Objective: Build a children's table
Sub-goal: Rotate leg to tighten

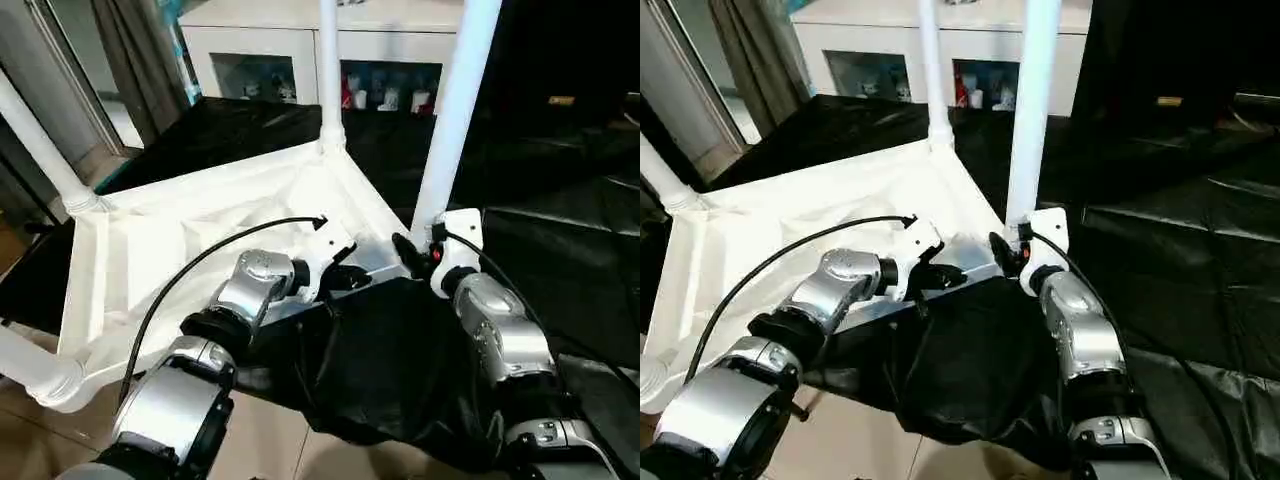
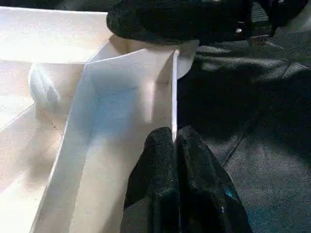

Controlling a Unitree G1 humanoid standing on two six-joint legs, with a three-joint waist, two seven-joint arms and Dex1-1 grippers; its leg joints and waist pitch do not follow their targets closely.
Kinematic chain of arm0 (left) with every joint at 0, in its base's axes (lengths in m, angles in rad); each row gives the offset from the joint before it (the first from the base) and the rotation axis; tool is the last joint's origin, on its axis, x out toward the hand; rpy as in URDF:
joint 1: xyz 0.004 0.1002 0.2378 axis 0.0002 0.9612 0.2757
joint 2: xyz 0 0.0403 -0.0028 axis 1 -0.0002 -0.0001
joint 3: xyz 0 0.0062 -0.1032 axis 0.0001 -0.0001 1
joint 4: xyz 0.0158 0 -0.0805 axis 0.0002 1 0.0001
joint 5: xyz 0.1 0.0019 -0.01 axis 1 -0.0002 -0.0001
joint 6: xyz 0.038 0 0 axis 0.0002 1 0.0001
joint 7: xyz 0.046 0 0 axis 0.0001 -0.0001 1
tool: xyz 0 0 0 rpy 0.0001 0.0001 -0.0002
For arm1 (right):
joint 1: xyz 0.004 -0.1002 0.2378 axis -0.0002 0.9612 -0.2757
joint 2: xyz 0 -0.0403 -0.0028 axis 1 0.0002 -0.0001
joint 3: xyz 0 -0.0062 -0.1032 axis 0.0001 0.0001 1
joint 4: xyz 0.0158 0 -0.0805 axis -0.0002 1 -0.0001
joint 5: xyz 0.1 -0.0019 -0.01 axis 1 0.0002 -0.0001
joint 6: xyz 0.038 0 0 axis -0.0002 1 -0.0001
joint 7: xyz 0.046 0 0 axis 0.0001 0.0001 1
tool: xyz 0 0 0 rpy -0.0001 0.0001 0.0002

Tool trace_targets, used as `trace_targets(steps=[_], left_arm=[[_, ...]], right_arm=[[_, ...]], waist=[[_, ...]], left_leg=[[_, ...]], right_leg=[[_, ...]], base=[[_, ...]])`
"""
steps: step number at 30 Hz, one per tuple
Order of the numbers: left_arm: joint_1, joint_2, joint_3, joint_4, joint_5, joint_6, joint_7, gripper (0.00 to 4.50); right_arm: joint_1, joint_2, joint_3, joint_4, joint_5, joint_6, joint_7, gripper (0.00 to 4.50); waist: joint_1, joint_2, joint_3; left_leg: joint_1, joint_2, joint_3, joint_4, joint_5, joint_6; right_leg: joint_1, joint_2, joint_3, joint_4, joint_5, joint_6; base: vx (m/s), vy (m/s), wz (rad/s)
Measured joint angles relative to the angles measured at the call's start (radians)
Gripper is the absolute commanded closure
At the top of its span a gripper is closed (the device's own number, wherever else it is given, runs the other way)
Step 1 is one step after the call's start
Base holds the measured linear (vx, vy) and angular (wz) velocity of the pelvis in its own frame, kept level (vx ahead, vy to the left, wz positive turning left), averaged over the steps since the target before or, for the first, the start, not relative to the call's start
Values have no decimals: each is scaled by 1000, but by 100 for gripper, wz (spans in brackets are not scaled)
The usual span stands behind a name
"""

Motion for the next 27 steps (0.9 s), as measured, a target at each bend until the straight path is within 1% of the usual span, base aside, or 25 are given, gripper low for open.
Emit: trace_targets(steps=[1, 2, 4, 5, 8, 10, 11, 12, 13, 14, 15, 17, 19, 21, 22, 23, 24, 27], left_arm=[[0, 4, 0, -1, 0, -1, -11, 450], [0, 8, -1, -3, 1, -5, -24, 450], [13, 28, -17, -29, -1, -13, -81, 450], [19, 38, -18, -39, -1, -17, -105, 450], [39, 83, -29, -74, -14, -32, -230, 450], [40, 106, -41, -82, -17, -44, -296, 450], [40, 117, -44, -87, -17, -51, -317, 450], [40, 132, -53, -96, -17, -60, -350, 450], [40, 138, -56, -101, -18, -63, -362, 450], [40, 149, -61, -112, -19, -64, -387, 450], [42, 154, -63, -118, -21, -64, -407, 450], [54, 167, -70, -135, -27, -58, -433, 450], [69, 178, -77, -157, -33, -49, -465, 450], [77, 185, -79, -159, -38, -46, -490, 450], [77, 187, -80, -159, -39, -44, -496, 450], [78, 189, -83, -159, -39, -42, -499, 450], [82, 190, -86, -163, -39, -40, -503, 450], [90, 189, -88, -178, -39, -35, -505, 450]], right_arm=[[2, -5, 0, -2, 1, 0, 20, 84], [5, -11, 1, -8, 2, 1, 44, 84], [40, -70, 36, -56, 17, 9, 154, 84], [49, -89, 44, -71, 24, 14, 195, 84], [88, -185, 94, -138, 55, 30, 380, 84], [100, -219, 120, -164, 73, 35, 467, 84], [106, -236, 124, -175, 82, 34, 504, 84], [115, -256, 139, -196, 92, 37, 554, 84], [117, -269, 142, -201, 95, 36, 575, 84], [117, -289, 149, -209, 99, 33, 613, 84], [117, -300, 153, -211, 104, 32, 643, 84], [121, -326, 160, -215, 112, 31, 689, 84], [126, -353, 170, -226, 119, 33, 738, 84], [132, -358, 174, -227, 129, 39, 766, 84], [133, -359, 176, -227, 133, 43, 773, 97], [133, -360, 179, -228, 133, 47, 778, 97], [135, -361, 180, -230, 135, 53, 782, 108], [147, -359, 182, -240, 150, 62, 786, 127]], waist=[[0, 0, 0], [0, 1, -1], [3, 0, 0], [3, 0, 0], [14, 0, 0], [21, 2, -1], [26, 3, -2], [33, 3, -2], [38, 4, -3], [42, 4, -3], [43, 4, -3], [46, 4, -3], [49, 4, -3], [49, 4, -3], [49, 4, -3], [49, 3, -2], [48, 2, -2], [48, 1, -1]], left_leg=[[0, 0, 0, 0, 0, 0], [0, 0, 0, 0, 0, 0], [-1, 1, 0, -1, 0, 0], [-1, 2, 0, -1, 0, 0], [-2, 5, 0, -1, 3, 5], [-4, 7, 0, -1, 3, 6], [-6, 7, 0, -1, 3, 6], [-11, 6, 1, 0, 2, 7], [-14, 6, 0, 1, 1, 8], [-21, 7, 0, 6, 0, 10], [-26, 7, 0, 12, -3, 15], [-27, 7, 0, 21, -6, 21], [-28, 6, 0, 22, -7, 21], [-26, 6, 0, 24, -6, 20], [-25, 7, 1, 25, -6, 20], [-23, 7, 1, 25, -6, 20], [-20, 6, 2, 25, -6, 19], [-19, 6, 2, 25, -8, 15]], right_leg=[[0, 0, 0, 0, 0, 0], [0, 0, 0, 1, 0, 0], [-1, 0, -1, 1, 3, -4], [-1, 1, -1, 2, 4, -4], [-2, 2, -5, 2, 2, 0], [-3, 2, -6, 2, -1, 3], [-5, 2, -7, 3, -1, 3], [-9, 2, -7, 3, -1, 2], [-12, 2, -7, 4, -1, 2], [-18, 2, -6, 6, -1, 2], [-22, 1, -6, 11, -2, 0], [-23, 0, -6, 19, -7, -7], [-23, 0, -5, 19, -7, -7], [-22, 0, -4, 20, -7, -8], [-20, 0, -3, 21, -6, -8], [-18, 0, -3, 21, -6, -8], [-16, 0, -2, 21, -6, -8], [-15, 0, -1, 21, -5, -9]], base=[[0, 0, 0], [0, 0, 0], [0, 0, 0], [0, 0, 0], [60, -12, -1], [71, -13, -1], [59, -7, 1], [0, 0, 0], [0, 0, 0], [0, 0, 0], [0, 0, 0], [0, 0, 0], [0, 0, 0], [0, 0, 0], [0, 0, 0], [0, 0, 0], [0, 0, 0], [0, 0, 0]])
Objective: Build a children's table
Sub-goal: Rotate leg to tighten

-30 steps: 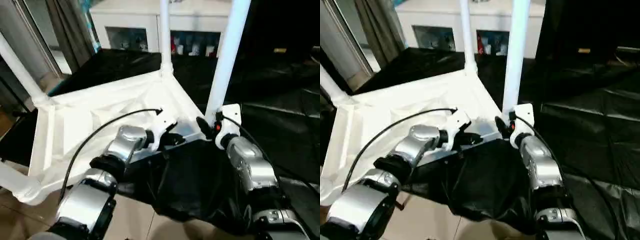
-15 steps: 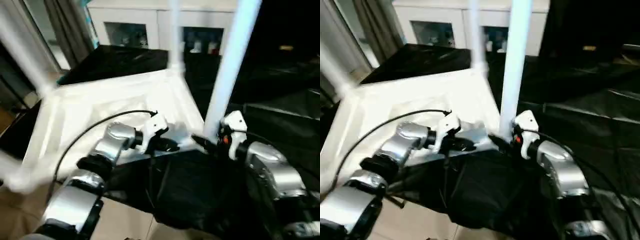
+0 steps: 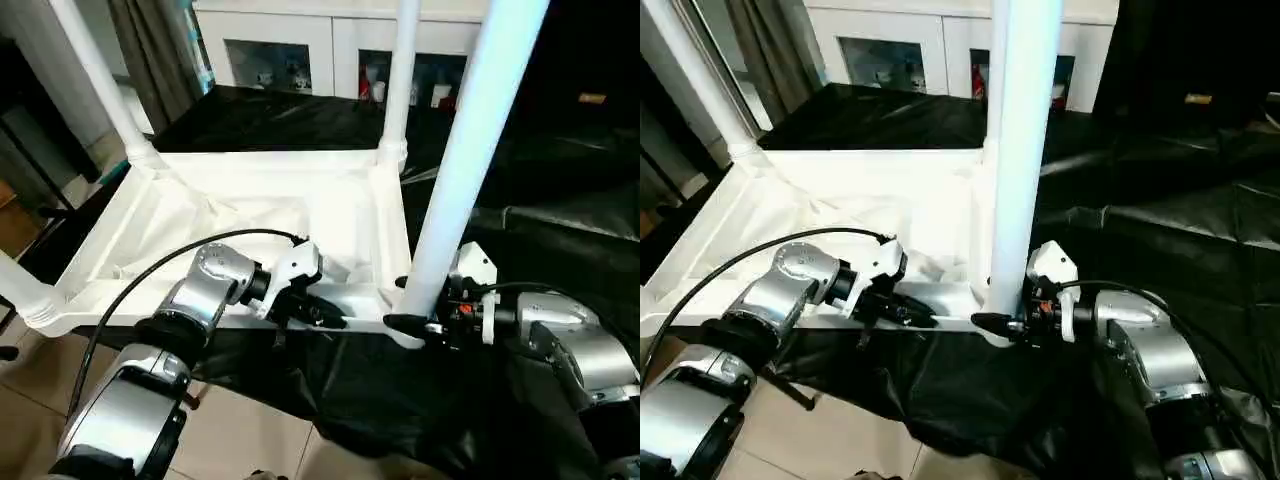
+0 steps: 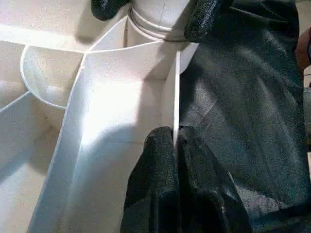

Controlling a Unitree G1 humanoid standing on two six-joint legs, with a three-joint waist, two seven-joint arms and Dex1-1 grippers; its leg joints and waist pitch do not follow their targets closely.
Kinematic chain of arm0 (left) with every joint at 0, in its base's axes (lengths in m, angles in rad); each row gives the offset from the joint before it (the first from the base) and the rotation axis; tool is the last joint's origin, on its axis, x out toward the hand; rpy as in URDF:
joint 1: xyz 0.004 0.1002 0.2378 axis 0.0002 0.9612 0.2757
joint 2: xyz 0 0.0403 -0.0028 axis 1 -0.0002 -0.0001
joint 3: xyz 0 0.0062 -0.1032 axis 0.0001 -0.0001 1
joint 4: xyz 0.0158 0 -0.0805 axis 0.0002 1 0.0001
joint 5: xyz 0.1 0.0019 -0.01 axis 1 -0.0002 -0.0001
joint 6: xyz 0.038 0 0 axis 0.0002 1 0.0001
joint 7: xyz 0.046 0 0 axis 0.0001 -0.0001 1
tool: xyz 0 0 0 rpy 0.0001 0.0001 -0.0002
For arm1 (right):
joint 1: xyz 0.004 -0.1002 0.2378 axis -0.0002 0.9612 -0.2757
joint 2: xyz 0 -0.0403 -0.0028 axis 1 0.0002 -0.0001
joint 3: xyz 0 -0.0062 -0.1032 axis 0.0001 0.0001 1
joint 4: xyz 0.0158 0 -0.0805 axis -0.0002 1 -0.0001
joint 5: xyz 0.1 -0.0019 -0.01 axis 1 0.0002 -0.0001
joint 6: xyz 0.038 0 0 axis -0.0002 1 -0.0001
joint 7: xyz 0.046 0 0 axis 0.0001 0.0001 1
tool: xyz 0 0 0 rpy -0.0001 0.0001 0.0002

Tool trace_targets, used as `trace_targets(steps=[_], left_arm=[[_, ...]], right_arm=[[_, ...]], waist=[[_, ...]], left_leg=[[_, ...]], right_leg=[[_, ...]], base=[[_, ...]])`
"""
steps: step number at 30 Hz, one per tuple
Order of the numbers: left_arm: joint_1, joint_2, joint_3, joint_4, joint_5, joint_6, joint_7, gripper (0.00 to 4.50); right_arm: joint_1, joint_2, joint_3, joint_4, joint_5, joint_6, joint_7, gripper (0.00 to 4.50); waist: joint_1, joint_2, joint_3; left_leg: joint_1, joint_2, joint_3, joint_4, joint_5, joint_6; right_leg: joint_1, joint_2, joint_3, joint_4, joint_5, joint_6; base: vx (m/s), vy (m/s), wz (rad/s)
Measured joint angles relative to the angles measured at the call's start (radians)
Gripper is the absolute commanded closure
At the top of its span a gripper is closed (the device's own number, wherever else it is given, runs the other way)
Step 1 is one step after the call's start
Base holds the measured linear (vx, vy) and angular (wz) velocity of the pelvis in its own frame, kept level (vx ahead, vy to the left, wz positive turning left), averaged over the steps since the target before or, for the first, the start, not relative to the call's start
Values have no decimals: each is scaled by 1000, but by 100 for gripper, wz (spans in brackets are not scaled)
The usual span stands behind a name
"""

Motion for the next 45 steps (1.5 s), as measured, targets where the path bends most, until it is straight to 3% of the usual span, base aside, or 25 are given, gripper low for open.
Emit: trace_targets(steps=[6, 9, 17, 25, 26, 27, 30, 32, 35, 41, 45], left_arm=[[6, -5, -1, -14, -1, 9, -1, 450], [6, -13, 3, -12, -1, 16, 30, 450], [-43, -115, 41, 74, 31, 33, 336, 450], [-80, -197, 64, 132, 44, 68, 537, 450], [-81, -199, 66, 133, 44, 68, 539, 450], [-81, -199, 67, 133, 44, 68, 539, 450], [-81, -199, 67, 134, 44, 66, 535, 450], [-81, -197, 67, 134, 44, 63, 529, 450], [-81, -176, 60, 133, 44, 45, 475, 450], [-57, -108, 46, 98, 34, 2, 289, 450], [-49, -70, 14, 62, 26, -9, 167, 450]], right_arm=[[27, 12, -2, -28, 6, 13, -10, 184], [35, 39, -10, -35, -2, 12, -67, 190], [-38, 226, -122, 90, -82, 0, -529, 197], [-141, 369, -183, 240, -146, -72, -869, 197], [-143, 371, -187, 245, -146, -79, -869, 197], [-143, 374, -191, 247, -145, -84, -867, 141], [-143, 382, -202, 247, -133, -84, -850, 125], [-143, 381, -204, 247, -127, -84, -839, 89], [-116, 347, -191, 214, -112, -79, -727, 89], [-31, 186, -107, 80, -72, -39, -434, 89], [2, 102, -64, 21, -39, -26, -261, 89]], waist=[[2, 0, 0], [2, -1, 0], [-18, -12, -1], [-33, -9, -1], [-33, -8, -1], [-34, -8, -2], [-36, -7, -2], [-36, -7, -2], [-36, -6, -3], [-31, -2, -4], [-11, -2, -4]], left_leg=[[0, 0, 0, 0, 2, 3], [0, 0, 0, 0, 3, 3], [4, -2, 0, -3, 4, -10], [4, -3, -1, -10, 5, -11], [4, -3, -1, -11, 5, -11], [4, -4, -1, -13, 5, -11], [4, -4, -1, -12, 6, -10], [4, -4, -1, -13, 6, -10], [4, -3, -1, -14, 6, -10], [1, 0, -1, -14, 9, -5], [-3, 1, -1, -12, 9, -4]], right_leg=[[0, 0, 0, 0, 0, 0], [0, 0, 0, 0, 0, 0], [2, 0, 2, -4, 2, 0], [4, 0, 2, -13, -1, 4], [5, 0, 1, -17, 1, 4], [6, 0, 1, -19, 2, 3], [8, 0, 1, -19, 8, -2], [7, 0, 1, -19, 9, -1], [7, 0, 0, -19, 12, -1], [4, 2, -3, -18, 14, 7], [0, 2, -2, -18, 11, 8]], base=[[0, 0, 0], [0, 0, 0], [-8, 0, 0], [0, 0, 0], [0, 0, 0], [0, 0, 0], [0, 0, 0], [0, 0, 0], [0, 0, 0], [9, -3, 0], [0, 0, 0]])
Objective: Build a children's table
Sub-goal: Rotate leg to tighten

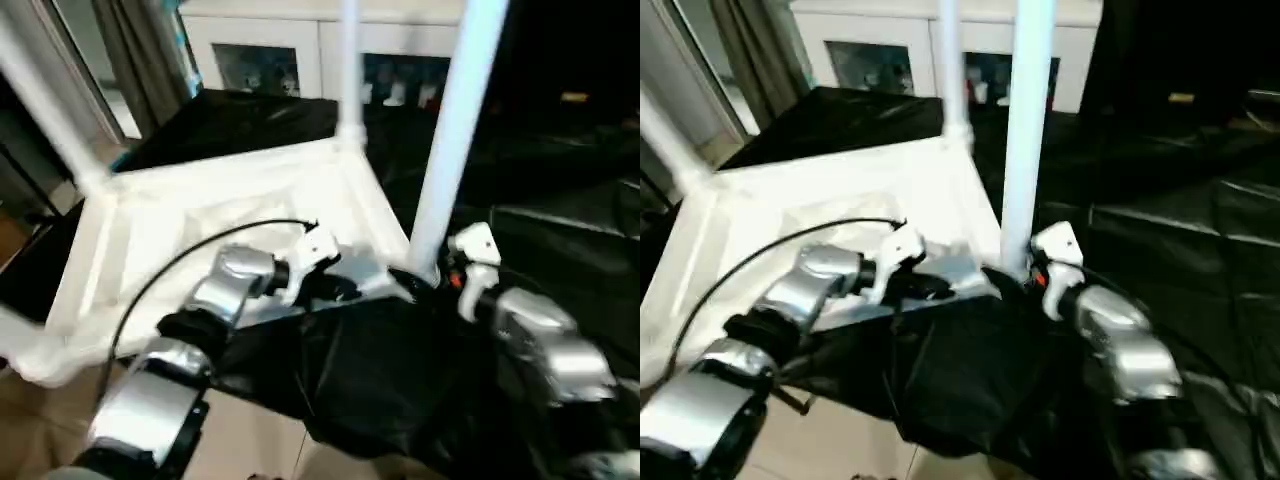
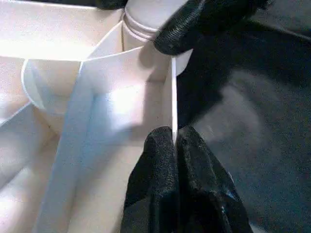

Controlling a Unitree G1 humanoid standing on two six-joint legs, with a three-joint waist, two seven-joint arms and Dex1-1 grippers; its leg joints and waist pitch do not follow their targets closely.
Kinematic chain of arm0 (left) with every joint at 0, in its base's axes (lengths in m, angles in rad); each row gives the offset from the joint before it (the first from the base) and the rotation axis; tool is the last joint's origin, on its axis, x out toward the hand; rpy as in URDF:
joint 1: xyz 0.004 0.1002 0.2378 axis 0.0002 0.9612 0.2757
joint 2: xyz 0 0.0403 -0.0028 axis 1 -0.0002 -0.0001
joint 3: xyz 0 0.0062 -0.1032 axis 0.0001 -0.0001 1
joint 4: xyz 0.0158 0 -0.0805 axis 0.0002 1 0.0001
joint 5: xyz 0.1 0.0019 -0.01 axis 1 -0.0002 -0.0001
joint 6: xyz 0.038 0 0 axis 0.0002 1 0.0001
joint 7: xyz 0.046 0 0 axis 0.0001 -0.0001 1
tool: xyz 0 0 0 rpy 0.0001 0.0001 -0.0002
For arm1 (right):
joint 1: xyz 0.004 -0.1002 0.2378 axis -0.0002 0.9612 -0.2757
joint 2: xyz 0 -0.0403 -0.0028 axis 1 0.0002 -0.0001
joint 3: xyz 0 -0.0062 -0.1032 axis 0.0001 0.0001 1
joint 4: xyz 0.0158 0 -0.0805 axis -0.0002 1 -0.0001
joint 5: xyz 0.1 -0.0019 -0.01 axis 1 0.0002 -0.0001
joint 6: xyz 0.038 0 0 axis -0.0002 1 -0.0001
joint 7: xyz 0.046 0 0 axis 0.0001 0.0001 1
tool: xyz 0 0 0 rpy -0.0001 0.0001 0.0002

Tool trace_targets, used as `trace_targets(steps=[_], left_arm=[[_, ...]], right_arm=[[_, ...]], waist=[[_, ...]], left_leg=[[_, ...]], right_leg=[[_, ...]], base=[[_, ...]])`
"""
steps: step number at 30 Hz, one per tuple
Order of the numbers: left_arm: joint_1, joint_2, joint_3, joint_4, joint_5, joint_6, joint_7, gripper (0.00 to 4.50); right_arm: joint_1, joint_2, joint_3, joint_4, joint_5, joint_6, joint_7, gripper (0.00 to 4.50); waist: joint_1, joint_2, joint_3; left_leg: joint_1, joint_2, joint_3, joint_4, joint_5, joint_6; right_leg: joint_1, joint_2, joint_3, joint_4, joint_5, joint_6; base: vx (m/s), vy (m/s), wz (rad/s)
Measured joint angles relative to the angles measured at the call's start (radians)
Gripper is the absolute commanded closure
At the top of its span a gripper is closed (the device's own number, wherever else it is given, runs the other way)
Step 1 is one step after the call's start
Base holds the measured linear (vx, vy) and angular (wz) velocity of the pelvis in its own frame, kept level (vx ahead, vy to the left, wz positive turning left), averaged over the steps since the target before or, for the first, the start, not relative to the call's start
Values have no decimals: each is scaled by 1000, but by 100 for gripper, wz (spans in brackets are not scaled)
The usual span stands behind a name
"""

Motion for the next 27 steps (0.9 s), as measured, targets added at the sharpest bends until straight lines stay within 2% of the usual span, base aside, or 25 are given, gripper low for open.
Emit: trace_targets(steps=[5, 8, 9, 12, 15, 24, 27], left_arm=[[13, 41, -26, -37, -5, -7, -103, 450], [22, 49, -27, -42, -6, -11, -131, 450], [28, 52, -29, -49, -7, -12, -140, 450], [34, 60, -34, -64, -10, -10, -150, 450], [36, 62, -35, -68, -13, -4, -151, 450], [42, 51, -29, -65, -19, 9, -114, 450], [36, 24, -4, -29, -9, 12, -3, 450]], right_arm=[[15, -96, 36, -44, 32, 23, 173, 89], [25, -116, 40, -55, 43, 32, 218, 89], [27, -122, 41, -57, 47, 35, 234, 113], [28, -125, 41, -57, 54, 46, 245, 127], [32, -123, 43, -66, 58, 58, 247, 165], [69, -68, 33, -101, 41, 61, 147, 194], [59, 22, -8, -64, 7, 55, -22, 196]], waist=[[14, 0, 0], [18, 0, 0], [18, 0, 0], [18, 0, 0], [18, 0, 0], [17, 2, -2], [5, 2, -2]], left_leg=[[-4, -1, 1, 2, -1, 1], [-4, -1, 1, 3, -1, 1], [-3, -1, 1, 3, -1, 1], [-3, -1, 1, 3, -1, 1], [-2, -1, 1, 3, -1, 1], [2, -1, 1, 5, -1, 1], [8, -1, 1, 5, -4, -5]], right_leg=[[-3, -2, 0, 0, -1, -1], [-2, -2, 0, 0, -1, -1], [-2, -2, 0, 1, -1, -1], [-2, -2, 1, 1, -1, -1], [-2, -2, 1, 2, -1, -1], [2, -1, 2, 4, -1, -1], [8, -2, 2, 4, 1, -4]], base=[[0, 0, 0], [0, 0, 0], [0, 0, 0], [0, 0, 0], [0, 0, 0], [0, 0, 0], [0, 0, 0]])
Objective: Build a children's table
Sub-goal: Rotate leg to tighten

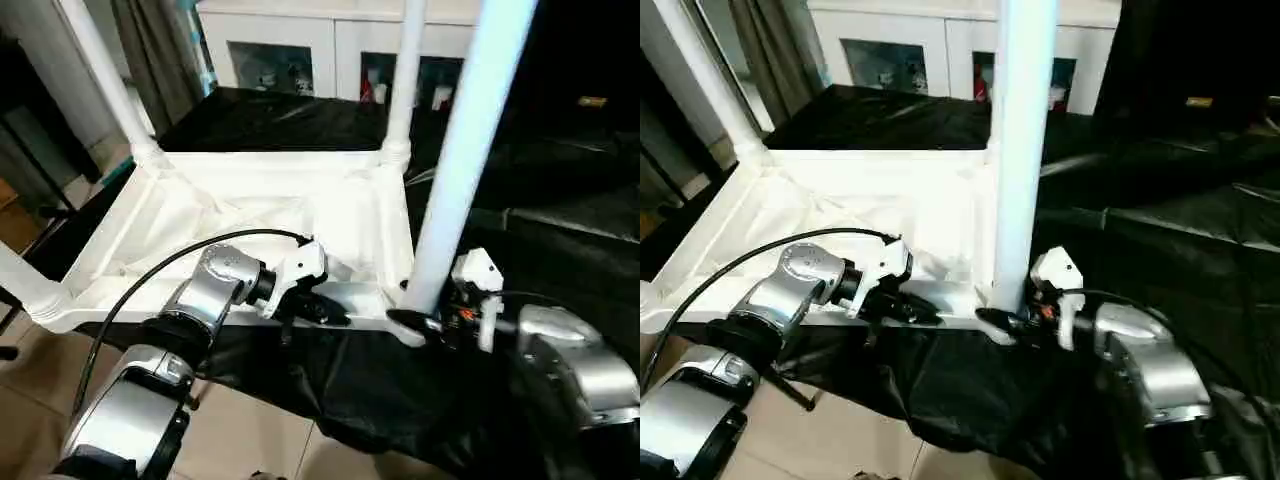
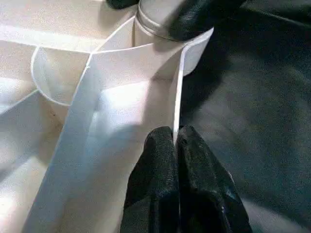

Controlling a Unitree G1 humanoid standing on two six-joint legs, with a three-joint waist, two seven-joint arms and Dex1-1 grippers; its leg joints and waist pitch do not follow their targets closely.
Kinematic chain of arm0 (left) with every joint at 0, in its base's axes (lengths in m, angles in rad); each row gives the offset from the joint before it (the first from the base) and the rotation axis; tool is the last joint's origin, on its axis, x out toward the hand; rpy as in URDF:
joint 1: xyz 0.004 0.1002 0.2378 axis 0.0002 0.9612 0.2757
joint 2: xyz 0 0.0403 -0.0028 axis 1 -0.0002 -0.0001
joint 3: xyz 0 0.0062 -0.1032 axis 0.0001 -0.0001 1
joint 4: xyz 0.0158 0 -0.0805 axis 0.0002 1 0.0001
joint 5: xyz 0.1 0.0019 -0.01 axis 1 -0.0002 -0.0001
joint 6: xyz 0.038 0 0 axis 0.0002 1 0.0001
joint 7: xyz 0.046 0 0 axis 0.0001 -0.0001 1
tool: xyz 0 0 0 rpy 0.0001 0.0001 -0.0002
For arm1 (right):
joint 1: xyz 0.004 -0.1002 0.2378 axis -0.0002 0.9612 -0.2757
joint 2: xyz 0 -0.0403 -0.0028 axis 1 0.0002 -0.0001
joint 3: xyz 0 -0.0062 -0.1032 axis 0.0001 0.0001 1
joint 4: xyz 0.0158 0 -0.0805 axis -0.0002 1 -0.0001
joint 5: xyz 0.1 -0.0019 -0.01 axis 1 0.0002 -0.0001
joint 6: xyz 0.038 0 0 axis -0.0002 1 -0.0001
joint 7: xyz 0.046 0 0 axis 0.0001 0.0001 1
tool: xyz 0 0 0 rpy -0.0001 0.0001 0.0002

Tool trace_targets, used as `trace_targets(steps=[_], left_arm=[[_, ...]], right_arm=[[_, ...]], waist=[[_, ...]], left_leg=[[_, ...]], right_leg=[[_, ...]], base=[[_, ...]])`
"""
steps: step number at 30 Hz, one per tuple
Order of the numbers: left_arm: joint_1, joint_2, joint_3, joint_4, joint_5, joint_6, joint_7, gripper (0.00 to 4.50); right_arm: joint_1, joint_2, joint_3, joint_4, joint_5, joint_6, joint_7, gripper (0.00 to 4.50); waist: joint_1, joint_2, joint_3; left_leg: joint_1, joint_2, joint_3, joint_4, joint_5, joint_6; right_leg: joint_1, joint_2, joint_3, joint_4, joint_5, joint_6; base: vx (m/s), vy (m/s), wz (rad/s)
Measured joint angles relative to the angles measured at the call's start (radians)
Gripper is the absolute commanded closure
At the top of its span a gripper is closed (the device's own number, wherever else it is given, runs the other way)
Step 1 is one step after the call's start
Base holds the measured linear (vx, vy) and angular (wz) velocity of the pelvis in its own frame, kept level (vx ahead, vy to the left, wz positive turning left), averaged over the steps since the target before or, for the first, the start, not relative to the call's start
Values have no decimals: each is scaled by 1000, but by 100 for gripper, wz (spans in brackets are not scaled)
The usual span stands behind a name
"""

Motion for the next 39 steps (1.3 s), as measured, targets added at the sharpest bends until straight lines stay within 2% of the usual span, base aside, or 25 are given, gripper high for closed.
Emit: trace_targets(steps=[5, 7, 12, 14, 16, 19, 21, 25, 28, 30, 32, 35, 39], left_arm=[[-28, -87, 21, 59, 20, 21, 195, 450], [-35, -116, 33, 75, 20, 36, 255, 450], [-48, -149, 51, 106, 23, 46, 353, 450], [-50, -157, 58, 113, 25, 46, 368, 450], [-50, -159, 59, 114, 26, 46, 370, 450], [-50, -157, 60, 114, 26, 44, 356, 450], [-51, -152, 59, 112, 26, 42, 334, 450], [-48, -117, 57, 107, 20, 20, 238, 450], [-43, -95, 56, 101, 14, 2, 174, 450], [-40, -55, 40, 83, 8, -11, 95, 450], [-39, -32, 36, 76, 8, -24, 40, 450], [-46, 1, 24, 65, 7, -46, -32, 450], [-46, 37, 9, 57, 4, -50, -123, 450]], right_arm=[[-57, 134, -74, 81, -48, -1, -317, 198], [-82, 187, -105, 112, -60, -5, -426, 198], [-153, 259, -129, 208, -98, -42, -574, 198], [-169, 268, -135, 238, -109, -65, -585, 142], [-171, 276, -139, 243, -107, -77, -583, 126], [-166, 270, -139, 237, -104, -86, -551, 83], [-158, 252, -138, 229, -97, -85, -492, 83], [-123, 156, -83, 188, -89, -89, -314, 83], [-109, 118, -58, 161, -90, -89, -233, 83], [-95, 58, -19, 123, -74, -76, -119, 83], [-92, 36, 2, 102, -66, -65, -48, 83], [-88, -5, 28, 71, -41, -54, 54, 83], [-80, -69, 68, 34, -15, -36, 177, 83]], waist=[[-27, -1, 1], [-32, -2, 1], [-40, -2, 1], [-44, -1, 1], [-47, 0, 1], [-52, 1, 0], [-53, 2, 0], [-55, 3, -1], [-53, 3, -1], [-46, 3, -1], [-39, 4, -1], [-27, 6, -3], [-14, 6, -3]], left_leg=[[12, -3, 0, -4, 0, -1], [12, -4, -1, -5, 0, -1], [12, -4, -2, -7, 0, -1], [12, -5, -2, -7, 0, -1], [13, -8, -2, -11, 0, -1], [13, -14, -2, -19, 1, -1], [12, -17, -2, -20, 1, -1], [11, -17, -2, -20, 1, 0], [11, -17, -2, -20, 1, 0], [9, -15, -2, -20, 4, 5], [5, -13, -2, -18, 5, 7], [-10, -13, -2, -14, 4, 9], [-19, -11, -3, 2, -3, 20]], right_leg=[[9, -1, 1, -6, -5, 8], [9, -2, 1, -7, -5, 8], [8, -2, 0, -8, -5, 9], [8, -2, 0, -9, -5, 9], [8, -4, 1, -9, -5, 9], [7, -10, 0, -13, -5, 9], [7, -13, 0, -13, -5, 8], [7, -14, -2, -12, -1, 3], [6, -14, -4, -9, 1, 3], [4, -14, -5, -7, -2, 8], [1, -14, -7, -6, -5, 10], [-12, -14, -7, -3, -5, 11], [-15, -14, -9, -2, -6, 9]], base=[[-31, 3, -2], [0, 0, 0], [0, 0, 0], [0, 0, 0], [0, 0, 0], [0, 0, 0], [0, 0, 0], [14, -1, 0], [60, -7, 0], [64, -9, 2], [61, -8, -1], [0, 0, 0], [0, 0, 0]])
